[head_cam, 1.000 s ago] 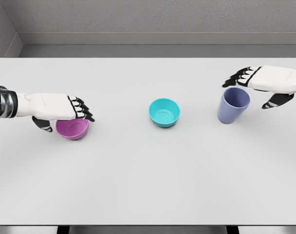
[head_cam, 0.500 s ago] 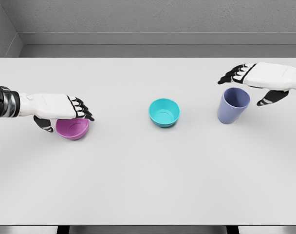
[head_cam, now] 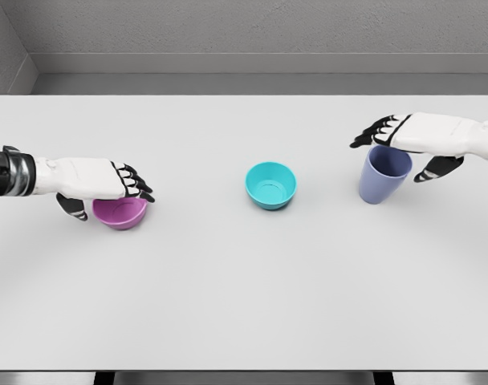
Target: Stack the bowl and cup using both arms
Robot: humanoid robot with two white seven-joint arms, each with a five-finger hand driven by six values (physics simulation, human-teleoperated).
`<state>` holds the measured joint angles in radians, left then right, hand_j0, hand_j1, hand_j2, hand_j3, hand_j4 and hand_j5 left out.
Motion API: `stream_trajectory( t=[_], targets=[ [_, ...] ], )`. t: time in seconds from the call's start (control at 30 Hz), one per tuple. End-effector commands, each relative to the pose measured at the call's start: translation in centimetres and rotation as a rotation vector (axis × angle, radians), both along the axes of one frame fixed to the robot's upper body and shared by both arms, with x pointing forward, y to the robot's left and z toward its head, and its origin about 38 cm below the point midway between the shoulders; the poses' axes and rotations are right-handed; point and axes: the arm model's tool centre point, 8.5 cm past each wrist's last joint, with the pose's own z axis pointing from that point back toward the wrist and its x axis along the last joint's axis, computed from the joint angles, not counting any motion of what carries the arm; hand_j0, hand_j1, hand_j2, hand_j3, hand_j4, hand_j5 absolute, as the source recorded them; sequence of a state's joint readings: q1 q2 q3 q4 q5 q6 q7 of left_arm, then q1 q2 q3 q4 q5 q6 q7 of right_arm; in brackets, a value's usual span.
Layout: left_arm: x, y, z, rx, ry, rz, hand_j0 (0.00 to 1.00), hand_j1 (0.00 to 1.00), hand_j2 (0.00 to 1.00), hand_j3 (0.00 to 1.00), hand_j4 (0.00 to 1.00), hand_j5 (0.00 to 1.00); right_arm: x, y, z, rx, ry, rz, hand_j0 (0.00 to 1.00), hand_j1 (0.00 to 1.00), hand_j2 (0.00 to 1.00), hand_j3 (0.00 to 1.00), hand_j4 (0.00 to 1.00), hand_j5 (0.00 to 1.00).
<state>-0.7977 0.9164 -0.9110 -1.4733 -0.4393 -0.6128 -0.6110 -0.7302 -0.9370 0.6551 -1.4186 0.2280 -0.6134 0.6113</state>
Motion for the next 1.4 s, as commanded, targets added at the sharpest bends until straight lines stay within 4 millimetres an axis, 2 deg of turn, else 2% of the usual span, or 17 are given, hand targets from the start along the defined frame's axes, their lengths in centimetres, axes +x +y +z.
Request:
stream_trajectory(
  t=[0.0,0.77,0.93,1.17,1.2,1.23,1.27,1.37],
  targets=[
    [0.1,0.0,-0.1,-0.004,0.003,0.005,1.0,1.0,1.0,1.0,1.0,1.0,0.5,-0.6,-0.7,0.012,0.021,-0.03,1.0,1.0,1.0,1.0,1.0,1.0],
    [0.4,-0.3,-0.1,-0.008,0.0,0.005,1.0,1.0,1.0,1.0,1.0,1.0,0.7,-0.5,-1.0,0.007,0.029,-0.034,1.0,1.0,1.0,1.0,1.0,1.0],
    [0.5,-1.5,-0.5,-0.019,0.001,-0.016,1.0,1.0,1.0,1.0,1.0,1.0,0.8,-0.5,-1.0,0.01,0.029,-0.04,1.0,1.0,1.0,1.0,1.0,1.0],
    [0.5,-1.4,-0.7,-0.014,0.002,-0.015,1.0,1.0,1.0,1.0,1.0,1.0,0.9,-0.5,-1.5,0.01,0.042,-0.043,1.0,1.0,1.0,1.0,1.0,1.0],
    [0.5,-1.5,-0.7,-0.014,0.002,-0.016,0.91,0.91,0.91,0.91,0.91,0.91,0.9,-0.5,-1.6,0.008,0.046,-0.044,1.0,1.0,1.0,1.0,1.0,1.0],
    [0.4,-1.4,-0.7,-0.011,0.002,-0.016,0.78,0.78,0.78,0.78,0.78,0.78,0.9,-0.6,-1.7,0.009,0.048,-0.05,1.0,1.0,1.0,1.0,1.0,1.0],
    [0.5,-1.5,-0.7,-0.009,0.001,-0.017,0.7,0.7,0.7,0.7,0.7,0.7,1.0,-0.8,-1.8,0.009,0.05,-0.052,1.0,1.0,1.0,1.0,1.0,1.0],
    [0.4,-1.5,-0.7,-0.007,-0.001,-0.019,0.64,0.64,0.64,0.64,0.64,0.64,1.1,-0.6,-2.1,0.01,0.053,-0.055,1.0,1.0,1.0,1.0,1.0,1.0]
  ],
)
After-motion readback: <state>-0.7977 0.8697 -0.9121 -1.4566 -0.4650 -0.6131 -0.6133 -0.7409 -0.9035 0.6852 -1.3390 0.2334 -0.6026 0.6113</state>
